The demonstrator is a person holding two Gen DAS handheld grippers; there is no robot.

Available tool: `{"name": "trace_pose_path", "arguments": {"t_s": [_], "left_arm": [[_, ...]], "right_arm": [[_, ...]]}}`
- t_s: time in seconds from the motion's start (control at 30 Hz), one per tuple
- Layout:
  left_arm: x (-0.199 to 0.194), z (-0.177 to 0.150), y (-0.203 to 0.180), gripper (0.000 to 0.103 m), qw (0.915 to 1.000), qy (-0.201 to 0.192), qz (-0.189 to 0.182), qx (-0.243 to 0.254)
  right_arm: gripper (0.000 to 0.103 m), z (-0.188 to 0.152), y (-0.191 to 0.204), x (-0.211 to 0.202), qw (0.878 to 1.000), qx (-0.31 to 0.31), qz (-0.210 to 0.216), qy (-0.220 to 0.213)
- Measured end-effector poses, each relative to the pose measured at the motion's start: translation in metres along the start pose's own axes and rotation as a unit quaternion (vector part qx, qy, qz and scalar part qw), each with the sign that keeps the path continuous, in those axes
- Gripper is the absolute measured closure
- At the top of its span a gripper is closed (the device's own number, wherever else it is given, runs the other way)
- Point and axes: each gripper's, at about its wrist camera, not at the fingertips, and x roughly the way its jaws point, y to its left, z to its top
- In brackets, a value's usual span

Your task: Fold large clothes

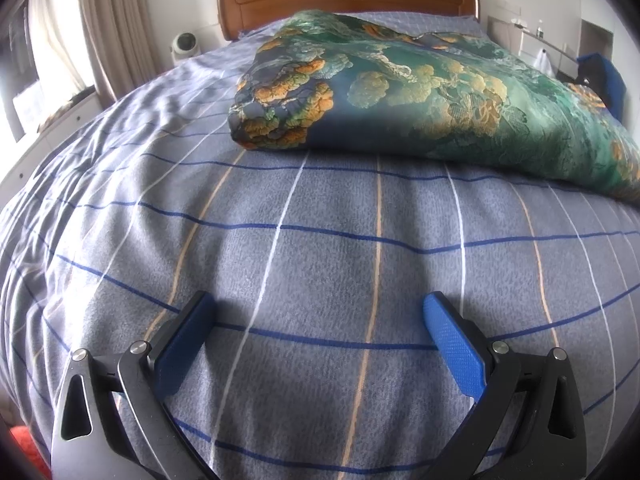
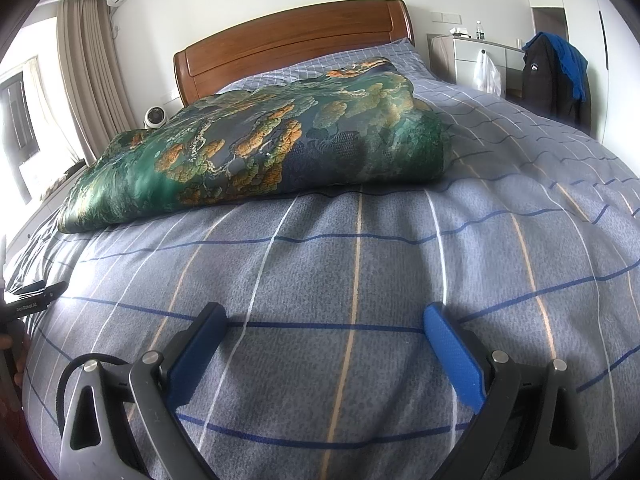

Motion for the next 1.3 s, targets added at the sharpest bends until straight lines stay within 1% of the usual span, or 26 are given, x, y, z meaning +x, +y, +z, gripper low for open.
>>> {"name": "trace_pose_path", "arguments": {"t_s": [0.13, 0.17, 0.23, 0.27, 0.3, 0.37, 0.43, 0.5, 0.53, 0.57, 0.6, 0.63, 0.67, 0.73, 0.8, 0.83, 0.9, 1.03, 1.1, 1.13, 1.2, 1.3], "left_arm": [[-0.002, 0.0, 0.001, 0.0, 1.0, 0.003, -0.001, 0.0], [-0.004, 0.001, 0.001, 0.0, 0.9999, 0.011, -0.001, 0.001], [-0.016, 0.003, 0.002, 0.001, 0.9993, 0.038, -0.002, 0.001], [-0.025, 0.004, 0.003, 0.001, 0.999, 0.041, -0.014, -0.006], [-0.037, 0.005, 0.003, 0.001, 0.9987, 0.034, -0.035, -0.012], [-0.068, 0.017, -0.004, 0.001, 0.9964, 0.004, -0.082, -0.019], [-0.083, 0.037, -0.017, 0.001, 0.9941, -0.01, -0.108, -0.006], [-0.088, 0.067, -0.038, 0.001, 0.9898, -0.013, -0.141, 0.017], [-0.083, 0.085, -0.052, 0.001, 0.9881, -0.012, -0.151, 0.027], [-0.078, 0.095, -0.06, 0.001, 0.9877, -0.01, -0.153, 0.034], [-0.066, 0.111, -0.076, 0.001, 0.9878, -0.007, -0.149, 0.047], [-0.056, 0.12, -0.088, 0.001, 0.9876, -0.002, -0.145, 0.06], [-0.038, 0.134, -0.106, 0.001, 0.9869, 0.008, -0.139, 0.081], [-0.007, 0.15, -0.129, 0.001, 0.9864, 0.032, -0.123, 0.103], [0.036, 0.171, -0.147, 0.0, 0.9858, 0.072, -0.099, 0.115], [0.051, 0.182, -0.152, 0.0, 0.987, 0.076, -0.087, 0.112], [0.075, 0.212, -0.158, 0.0, 0.991, 0.071, -0.064, 0.093], [0.113, 0.266, -0.163, 0.0, 0.9935, 0.087, -0.057, 0.048], [0.125, 0.277, -0.162, 0.001, 0.9942, 0.088, -0.052, 0.033], [0.127, 0.277, -0.16, 0.001, 0.9944, 0.087, -0.053, 0.029], [0.123, 0.265, -0.162, 0.001, 0.9942, 0.083, -0.062, 0.026], [0.101, 0.232, -0.16, 0.001, 0.9927, 0.074, -0.086, 0.04]], "right_arm": [[0.005, 0.0, 0.0, 0.0, 1.0, 0.0, 0.0, 0.0], [0.005, 0.0, 0.0, 0.0, 1.0, 0.0, 0.0, 0.0], [0.005, 0.0, 0.0, 0.0, 1.0, 0.0, 0.0, 0.0], [0.005, 0.0, 0.001, 0.0, 1.0, -0.002, -0.001, 0.001], [0.005, 0.0, 0.001, 0.0, 1.0, -0.003, -0.002, 0.001], [0.005, 0.0, 0.001, 0.0, 1.0, -0.004, -0.003, 0.0], [0.004, 0.0, 0.001, 0.001, 1.0, -0.004, -0.002, 0.0], [0.001, 0.001, 0.001, 0.002, 1.0, -0.008, 0.001, 0.004], [0.001, 0.001, 0.002, 0.004, 1.0, -0.011, 0.003, 0.007], [0.0, 0.002, 0.002, 0.004, 1.0, -0.012, 0.003, 0.008], [0.0, 0.002, 0.002, 0.004, 1.0, -0.012, 0.004, 0.009], [0.0, 0.002, 0.002, 0.004, 1.0, -0.011, 0.005, 0.009], [0.0, 0.002, 0.001, 0.004, 1.0, -0.011, 0.007, 0.009], [0.0, 0.002, 0.001, 0.005, 1.0, -0.011, 0.007, 0.011], [0.0, 0.003, 0.001, 0.005, 1.0, -0.012, 0.006, 0.012], [0.0, 0.004, 0.001, 0.006, 1.0, -0.012, 0.006, 0.013], [0.0, 0.004, 0.0, 0.006, 1.0, -0.013, 0.007, 0.014], [0.0, 0.006, -0.002, 0.008, 1.0, -0.013, 0.011, 0.018], [0.0, 0.007, -0.003, 0.01, 1.0, -0.013, 0.015, 0.021], [0.0, 0.007, -0.003, 0.01, 1.0, -0.013, 0.016, 0.022], [0.0, 0.008, -0.005, 0.011, 0.999, -0.013, 0.019, 0.025], [0.0, 0.01, -0.006, 0.013, 0.999, -0.014, 0.019, 0.029]]}}
